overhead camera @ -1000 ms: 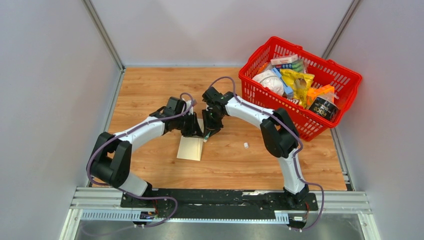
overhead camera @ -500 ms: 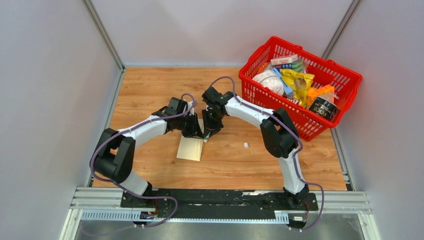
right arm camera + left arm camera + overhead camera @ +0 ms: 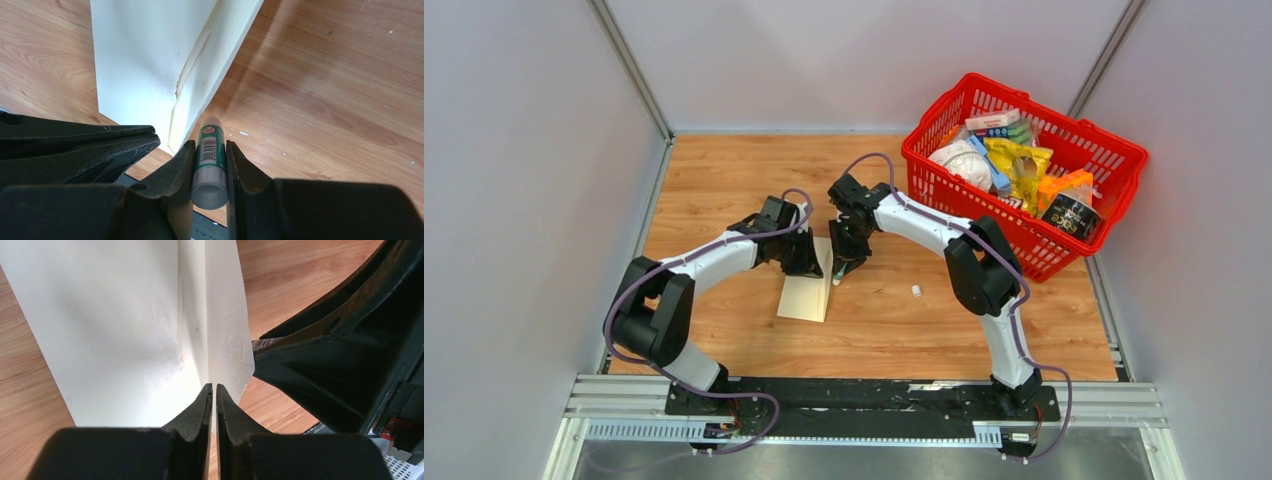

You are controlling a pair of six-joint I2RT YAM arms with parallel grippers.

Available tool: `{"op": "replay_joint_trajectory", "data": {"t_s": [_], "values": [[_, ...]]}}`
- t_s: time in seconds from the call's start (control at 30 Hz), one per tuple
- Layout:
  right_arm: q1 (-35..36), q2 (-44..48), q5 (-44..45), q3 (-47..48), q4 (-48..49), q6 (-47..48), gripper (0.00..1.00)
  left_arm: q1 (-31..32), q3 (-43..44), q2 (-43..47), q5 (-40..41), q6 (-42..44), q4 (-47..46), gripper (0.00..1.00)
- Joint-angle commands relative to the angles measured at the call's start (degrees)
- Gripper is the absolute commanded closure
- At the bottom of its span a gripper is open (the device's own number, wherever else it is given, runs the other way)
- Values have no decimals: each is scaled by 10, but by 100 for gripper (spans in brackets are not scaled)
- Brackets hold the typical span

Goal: Place the letter into the envelope and seal it

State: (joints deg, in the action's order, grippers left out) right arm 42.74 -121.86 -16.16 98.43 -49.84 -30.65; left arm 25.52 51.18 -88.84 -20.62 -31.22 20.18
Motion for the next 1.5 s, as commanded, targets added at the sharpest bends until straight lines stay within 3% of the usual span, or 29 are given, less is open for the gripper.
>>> {"op": "replay_joint_trajectory", "data": {"t_s": [0.0,0.37,0.97,1.17,1.33,1.47], "values": [[6,0,8,28,-6,-5,100,2,17,20,1,18,3,88],[21,-21,16,79,-31,0,100,2,-6,96,-44,48,34,82],[26,-80,10,145,-44,-13,100,3,-30,76,-48,53,16,82],[26,-68,19,138,-45,-12,100,3,-57,129,44,41,16,82],[24,-47,66,127,-54,-7,100,8,-34,93,49,54,28,80],[10,-3,115,84,-49,-12,100,49,-3,70,90,59,42,77]]}}
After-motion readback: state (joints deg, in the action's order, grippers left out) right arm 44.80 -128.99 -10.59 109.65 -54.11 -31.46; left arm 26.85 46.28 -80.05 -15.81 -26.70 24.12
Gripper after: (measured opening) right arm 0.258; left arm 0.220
